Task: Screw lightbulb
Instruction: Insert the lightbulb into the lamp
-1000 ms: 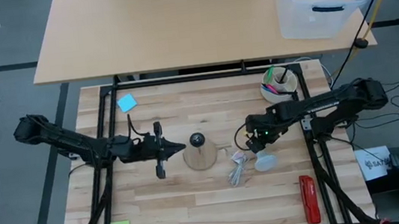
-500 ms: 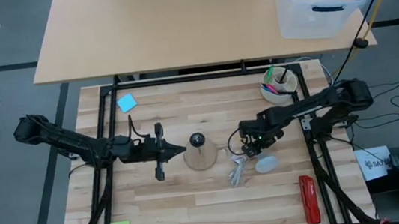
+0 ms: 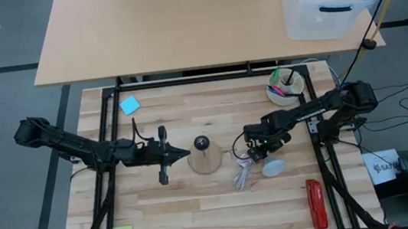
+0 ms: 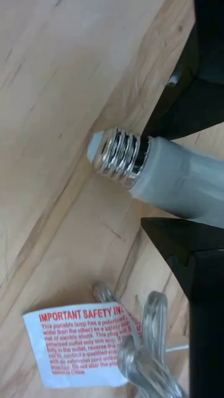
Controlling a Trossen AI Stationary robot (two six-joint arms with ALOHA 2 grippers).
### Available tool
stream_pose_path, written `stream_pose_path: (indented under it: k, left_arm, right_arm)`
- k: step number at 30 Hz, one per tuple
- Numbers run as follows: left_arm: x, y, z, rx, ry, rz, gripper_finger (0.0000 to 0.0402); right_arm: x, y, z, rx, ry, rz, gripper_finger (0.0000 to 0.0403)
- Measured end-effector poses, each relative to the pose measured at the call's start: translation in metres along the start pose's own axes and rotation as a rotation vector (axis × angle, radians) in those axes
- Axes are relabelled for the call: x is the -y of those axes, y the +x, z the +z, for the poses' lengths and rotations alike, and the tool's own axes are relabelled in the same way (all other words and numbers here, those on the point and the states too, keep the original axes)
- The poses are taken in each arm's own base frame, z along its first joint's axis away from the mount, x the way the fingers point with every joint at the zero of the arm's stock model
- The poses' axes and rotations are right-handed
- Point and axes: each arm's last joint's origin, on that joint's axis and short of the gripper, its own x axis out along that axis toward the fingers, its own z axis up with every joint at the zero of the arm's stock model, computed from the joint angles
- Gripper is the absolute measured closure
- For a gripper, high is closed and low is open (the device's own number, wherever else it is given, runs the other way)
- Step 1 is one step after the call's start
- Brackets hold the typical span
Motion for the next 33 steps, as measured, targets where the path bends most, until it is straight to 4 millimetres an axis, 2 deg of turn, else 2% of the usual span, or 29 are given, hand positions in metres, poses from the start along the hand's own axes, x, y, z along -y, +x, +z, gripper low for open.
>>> stream_pose_path:
  k: [7, 16, 24, 33]
  left_arm:
    - [0.001, 0.0, 0.0, 0.0, -0.003, -0.003, 0.0402]
    - [0.001, 0.0, 0.0, -0.001, -0.007, -0.003, 0.0401]
    - [0.001, 0.0, 0.0, -0.001, -0.009, -0.003, 0.0401]
    - [0.001, 0.0, 0.0, 0.0, -0.009, -0.003, 0.0401]
  right_arm:
    - [0.001, 0.007, 0.001, -0.018, -0.002, -0.035, 0.0208]
    - [0.001, 0.011, 0.002, -0.034, -0.022, -0.054, 0.0264]
    - [0.001, 0.011, 0.002, -0.033, -0.05, -0.053, 0.0259]
    - [0.0, 0.001, 0.003, 0.022, -0.098, 0.004, 0.0262]
